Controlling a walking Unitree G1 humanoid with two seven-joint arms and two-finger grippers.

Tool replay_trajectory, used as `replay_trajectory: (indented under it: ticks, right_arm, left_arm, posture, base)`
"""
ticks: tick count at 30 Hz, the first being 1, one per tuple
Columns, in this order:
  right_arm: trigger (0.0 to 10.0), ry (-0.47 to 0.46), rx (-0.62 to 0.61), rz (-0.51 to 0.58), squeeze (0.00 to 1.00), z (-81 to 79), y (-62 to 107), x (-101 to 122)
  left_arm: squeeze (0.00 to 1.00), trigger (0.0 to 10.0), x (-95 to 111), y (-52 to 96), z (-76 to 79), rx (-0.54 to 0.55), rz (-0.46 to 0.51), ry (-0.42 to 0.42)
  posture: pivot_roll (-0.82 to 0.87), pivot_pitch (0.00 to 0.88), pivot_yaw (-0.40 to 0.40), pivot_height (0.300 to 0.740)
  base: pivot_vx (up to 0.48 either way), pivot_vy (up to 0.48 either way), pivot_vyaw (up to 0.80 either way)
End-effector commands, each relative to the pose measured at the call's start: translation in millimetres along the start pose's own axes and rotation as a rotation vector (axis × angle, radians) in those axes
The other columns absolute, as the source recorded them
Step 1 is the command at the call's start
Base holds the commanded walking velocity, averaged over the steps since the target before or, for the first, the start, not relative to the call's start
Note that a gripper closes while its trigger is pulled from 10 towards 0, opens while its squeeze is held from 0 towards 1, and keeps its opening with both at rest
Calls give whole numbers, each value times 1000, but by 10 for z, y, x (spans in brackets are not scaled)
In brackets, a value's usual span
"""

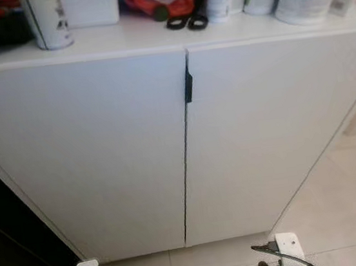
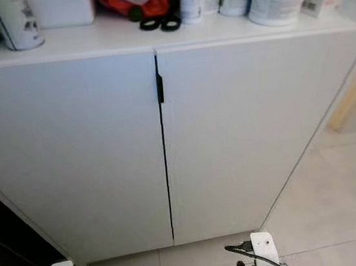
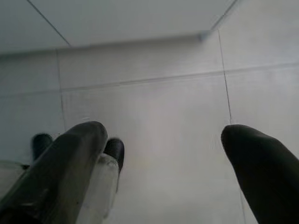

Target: Restocking fridge

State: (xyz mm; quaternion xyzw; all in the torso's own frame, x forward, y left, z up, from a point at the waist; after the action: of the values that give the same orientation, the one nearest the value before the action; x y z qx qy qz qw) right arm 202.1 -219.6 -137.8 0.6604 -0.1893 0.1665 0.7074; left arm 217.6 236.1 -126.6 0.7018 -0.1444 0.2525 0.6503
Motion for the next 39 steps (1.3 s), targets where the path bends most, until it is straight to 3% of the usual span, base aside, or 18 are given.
replay_trajectory:
  ticks: [1, 17, 32, 39]
  right_arm:
    - [10000, -9, 10, 16, 0, -62, -10, 64]
    - [10000, 34, 28, 24, 0, -82, -12, 117]
    - [10000, 62, 16, -8, 0, -58, -14, 98]
    - [10000, 25, 10, -9, 0, -57, -14, 88]
  left_arm:
    - [0, 10000, -22, 9, -76, 16, -10, -2]
    - [0, 10000, 14, 6, -83, 21, -4, 4]
    - [0, 10000, 28, 4, -82, 25, -2, 12]
    - [0, 10000, 26, 4, -82, 25, -3, 14]
  posture:
    - [4, 0, -43, 740]
    - [11, 0, -45, 740]
    - [15, 0, -51, 740]
    - [14, 0, -51, 740]
  base:
    - [0, 289, 0]
    - [0, 291, 0]
    - [0, 289, 758]
    - [0, 290, 74]
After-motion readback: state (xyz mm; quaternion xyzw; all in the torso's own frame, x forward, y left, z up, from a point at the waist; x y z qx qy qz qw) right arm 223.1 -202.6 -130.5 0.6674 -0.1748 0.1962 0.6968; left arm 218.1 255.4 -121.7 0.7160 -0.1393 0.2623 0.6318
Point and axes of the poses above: a point about 5 cm out from each wrist's last joint towards the gripper, its own y axis pointing back from the gripper into the wrist, its own x axis along the axis of the wrist's last joint, z = x × y, the point moved 6 cm from there along -y, pointing out of the wrist towards the gripper, and after that the axes turned 2 degrees about y, right-handed, at the moved point
